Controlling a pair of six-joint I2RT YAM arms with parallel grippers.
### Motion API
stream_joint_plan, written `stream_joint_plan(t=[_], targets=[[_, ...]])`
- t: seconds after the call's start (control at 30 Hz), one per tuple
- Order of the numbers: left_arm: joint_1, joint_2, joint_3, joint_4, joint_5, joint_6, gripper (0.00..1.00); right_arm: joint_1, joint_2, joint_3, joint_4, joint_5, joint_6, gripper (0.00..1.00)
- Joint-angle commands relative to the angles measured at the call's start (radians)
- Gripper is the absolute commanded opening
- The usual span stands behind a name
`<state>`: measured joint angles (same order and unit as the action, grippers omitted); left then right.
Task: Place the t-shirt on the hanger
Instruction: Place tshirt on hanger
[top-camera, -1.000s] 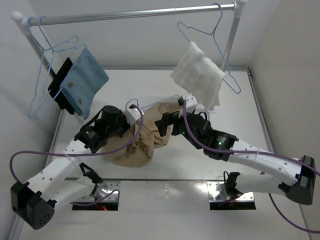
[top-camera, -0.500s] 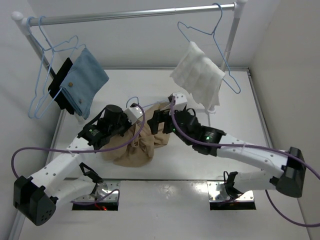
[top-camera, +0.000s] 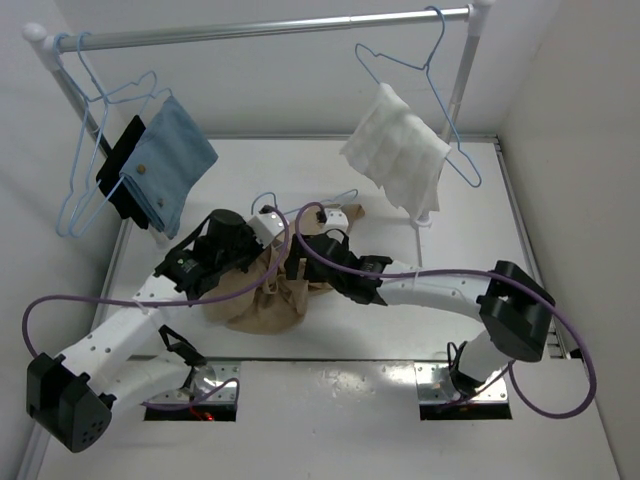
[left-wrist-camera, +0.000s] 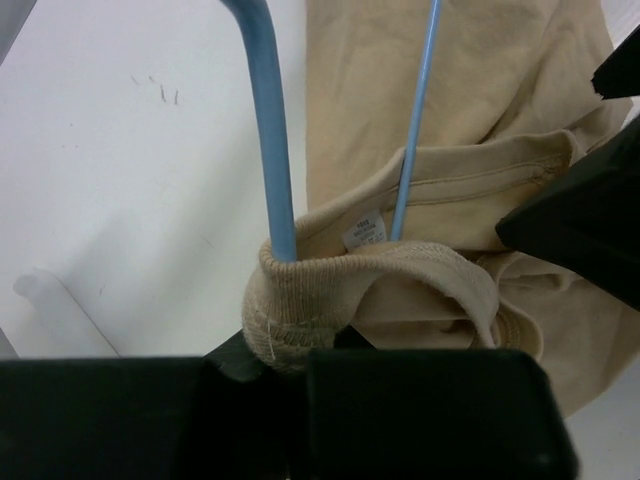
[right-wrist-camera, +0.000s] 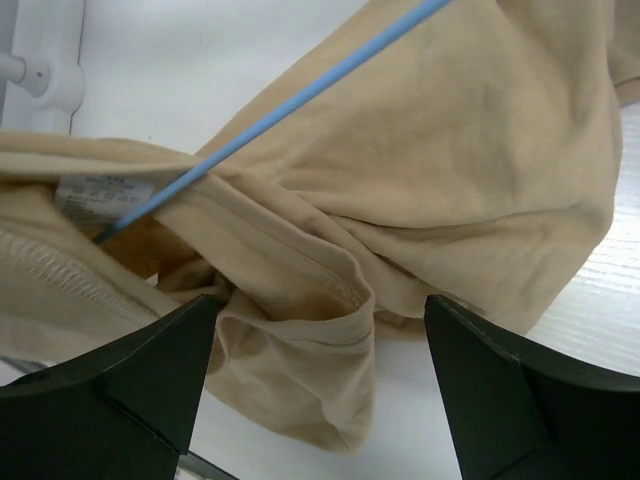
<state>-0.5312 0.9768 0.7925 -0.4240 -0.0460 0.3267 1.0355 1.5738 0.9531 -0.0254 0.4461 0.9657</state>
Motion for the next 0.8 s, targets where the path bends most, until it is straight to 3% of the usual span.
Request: stream_joint_plan(t=[0.0,0.27,0.33,0.37,0.43,0.47,0.63,0.77], targets=[[-0.001,-0.035,0.001,0.047,-0.002,-0.021,0.0,-0.006,0.032,0.027,0.09,0.016,0.073,0.84],[-0.001,-0.044,0.001,0.047,-0.002,-0.021,0.0,-0.015,0.141,0.02,0.113,-0.101,0.117,0.72],[-0.001,-0.055,0.001,0.047,-0.002,-0.021,0.0,-0.026,0.15,0.009,0.113,-0.112,0.129,0.54],[-0.001,-0.055,0.001,0.047,-0.002,-0.021,0.0,-0.026,0.15,0.009,0.113,-0.112,0.13,0.38],[-0.001,-0.078,-0.01,0.047,-0.002,-0.034,0.0,-0.035,0.15,0.009,0.084,-0.099,0.13,0.19],[-0.001,-0.078,-0.01,0.047,-0.002,-0.034,0.0,-0.035,0.15,0.009,0.084,-0.089,0.13,0.02],[-0.001,-0.087,-0.019,0.047,-0.002,-0.043,0.0,-0.057,0.079,-0.123,0.088,-0.076,0.201,0.0],[0.026,-0.119,-0.009,0.028,0.031,-0.043,0.0,-0.09,-0.09,-0.272,0.058,0.05,0.275,0.0]])
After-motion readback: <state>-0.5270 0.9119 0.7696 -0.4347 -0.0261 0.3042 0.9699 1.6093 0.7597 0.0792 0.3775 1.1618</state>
